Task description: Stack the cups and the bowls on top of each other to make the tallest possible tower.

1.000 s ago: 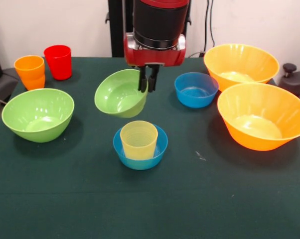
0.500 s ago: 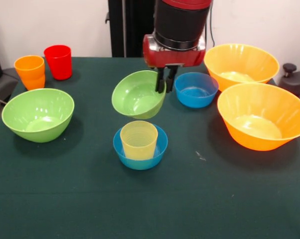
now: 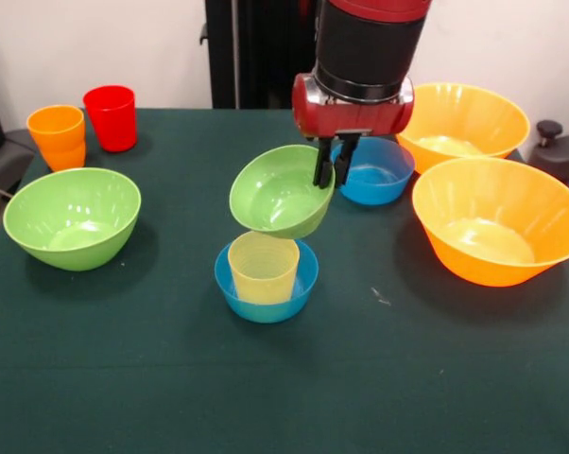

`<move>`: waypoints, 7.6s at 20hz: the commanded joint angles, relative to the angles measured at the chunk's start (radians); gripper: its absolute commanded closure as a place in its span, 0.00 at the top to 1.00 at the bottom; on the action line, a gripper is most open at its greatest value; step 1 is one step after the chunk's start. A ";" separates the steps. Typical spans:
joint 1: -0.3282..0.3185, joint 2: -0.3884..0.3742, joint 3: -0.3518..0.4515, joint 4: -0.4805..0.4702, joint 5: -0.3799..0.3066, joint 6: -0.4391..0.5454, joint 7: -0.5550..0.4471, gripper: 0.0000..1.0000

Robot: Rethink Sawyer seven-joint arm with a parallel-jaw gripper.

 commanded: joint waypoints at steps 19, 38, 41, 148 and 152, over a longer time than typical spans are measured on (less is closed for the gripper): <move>0.063 0.130 -0.062 -0.099 -0.013 -0.117 0.158 0.00; 0.065 0.141 -0.108 -0.106 -0.026 -0.120 0.096 0.00; 0.065 0.141 -0.108 -0.097 -0.025 -0.130 0.097 0.00; 0.137 0.151 -0.154 0.012 0.114 -0.202 0.130 0.00; 0.140 0.153 -0.155 0.012 0.121 -0.201 0.127 0.00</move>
